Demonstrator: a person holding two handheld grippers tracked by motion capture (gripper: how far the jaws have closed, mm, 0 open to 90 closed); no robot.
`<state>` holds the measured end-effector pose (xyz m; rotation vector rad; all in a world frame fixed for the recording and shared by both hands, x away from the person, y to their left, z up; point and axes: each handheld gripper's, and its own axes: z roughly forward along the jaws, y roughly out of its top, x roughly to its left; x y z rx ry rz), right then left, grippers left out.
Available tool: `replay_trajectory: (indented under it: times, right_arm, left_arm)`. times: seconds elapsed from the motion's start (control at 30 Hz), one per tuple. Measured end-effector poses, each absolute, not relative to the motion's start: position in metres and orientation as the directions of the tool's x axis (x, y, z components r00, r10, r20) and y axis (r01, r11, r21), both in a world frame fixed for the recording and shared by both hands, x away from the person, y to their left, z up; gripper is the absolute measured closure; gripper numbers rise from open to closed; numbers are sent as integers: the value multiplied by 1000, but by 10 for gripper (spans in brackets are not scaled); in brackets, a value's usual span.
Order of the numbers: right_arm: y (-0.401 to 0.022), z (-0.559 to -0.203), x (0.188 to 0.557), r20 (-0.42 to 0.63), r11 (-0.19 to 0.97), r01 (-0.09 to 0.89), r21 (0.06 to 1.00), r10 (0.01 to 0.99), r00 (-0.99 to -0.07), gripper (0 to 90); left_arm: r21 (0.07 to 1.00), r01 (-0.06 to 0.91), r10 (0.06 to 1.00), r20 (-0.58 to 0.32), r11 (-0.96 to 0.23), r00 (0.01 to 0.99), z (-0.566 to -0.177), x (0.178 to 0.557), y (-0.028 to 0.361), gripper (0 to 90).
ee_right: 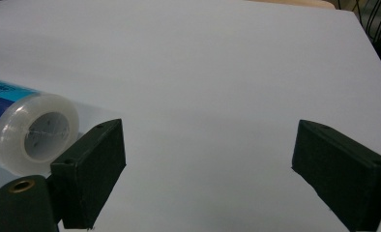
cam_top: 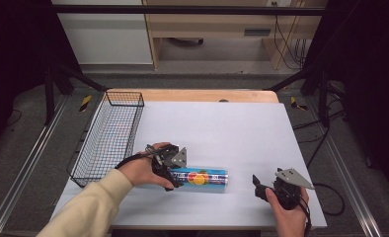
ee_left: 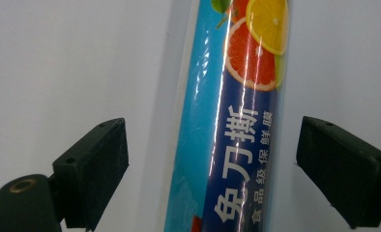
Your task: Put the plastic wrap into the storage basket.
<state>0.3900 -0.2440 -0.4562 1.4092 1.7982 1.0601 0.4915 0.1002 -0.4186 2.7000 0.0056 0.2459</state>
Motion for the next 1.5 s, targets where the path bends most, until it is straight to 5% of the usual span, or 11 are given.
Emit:
replay_trajectory:
  times: [0.5,1.0,1.5]
  right_arm:
    - [-243,-457,390,7,119,483,868,968,-251,123]
    - [-242,-457,391,5,127,486,864,965,-261,123]
    - [-242,-457,391,9,125,486,865,965,-263,123]
  left_arm:
    - [410,-15,44,133,-912,990,-440,496,99,127]
    - [372,-10,33,110,-928,993,-449,499,93,269]
    - [336,-31,9,118,-941,993,-448,499,89,295]
